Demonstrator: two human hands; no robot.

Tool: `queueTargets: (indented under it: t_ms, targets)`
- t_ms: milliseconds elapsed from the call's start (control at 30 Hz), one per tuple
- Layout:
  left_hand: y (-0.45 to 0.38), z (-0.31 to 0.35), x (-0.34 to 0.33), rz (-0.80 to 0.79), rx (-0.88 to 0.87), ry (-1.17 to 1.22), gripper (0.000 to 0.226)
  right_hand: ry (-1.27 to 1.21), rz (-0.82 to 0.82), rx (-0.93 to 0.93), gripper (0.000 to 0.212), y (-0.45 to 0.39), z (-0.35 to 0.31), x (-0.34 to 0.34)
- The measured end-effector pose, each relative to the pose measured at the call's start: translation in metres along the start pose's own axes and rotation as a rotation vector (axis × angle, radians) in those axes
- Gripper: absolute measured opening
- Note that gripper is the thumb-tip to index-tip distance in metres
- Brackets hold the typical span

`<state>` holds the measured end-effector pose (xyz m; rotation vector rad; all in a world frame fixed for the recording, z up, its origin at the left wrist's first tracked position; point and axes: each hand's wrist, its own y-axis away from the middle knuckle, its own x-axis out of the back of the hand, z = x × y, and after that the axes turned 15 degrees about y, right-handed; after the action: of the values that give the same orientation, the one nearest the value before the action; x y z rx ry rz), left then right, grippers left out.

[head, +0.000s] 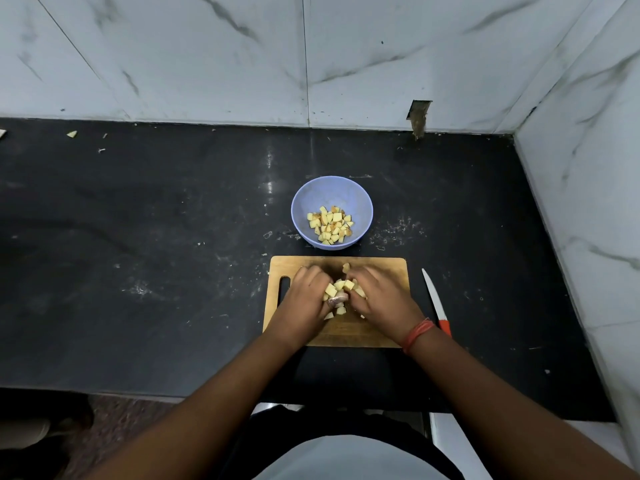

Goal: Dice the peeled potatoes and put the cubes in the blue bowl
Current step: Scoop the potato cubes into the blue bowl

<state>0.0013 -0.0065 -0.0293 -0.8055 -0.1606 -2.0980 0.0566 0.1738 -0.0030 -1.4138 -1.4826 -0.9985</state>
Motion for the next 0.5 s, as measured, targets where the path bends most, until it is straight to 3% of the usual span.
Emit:
queueTargets:
  t_ms: [300, 400, 500]
  targets:
    - [0.000, 0.009, 0.005, 0.045, 0.019, 0.155, 0.049, -0.207, -0.044, -0.081, 0.029, 0.000, -0.006, 0.015]
    - [-0.004, 0.016, 0.011, 0.093, 0.067, 0.227, 0.041, -0.296, -0.032, -0.112, 0.021, -0.002, -0.011, 0.024]
    - [-0.025, 0.035, 0.026, 0.187, 0.082, 0.317, 0.049, -0.366, 0.026, -0.130, 0.011, -0.014, -0.020, 0.046]
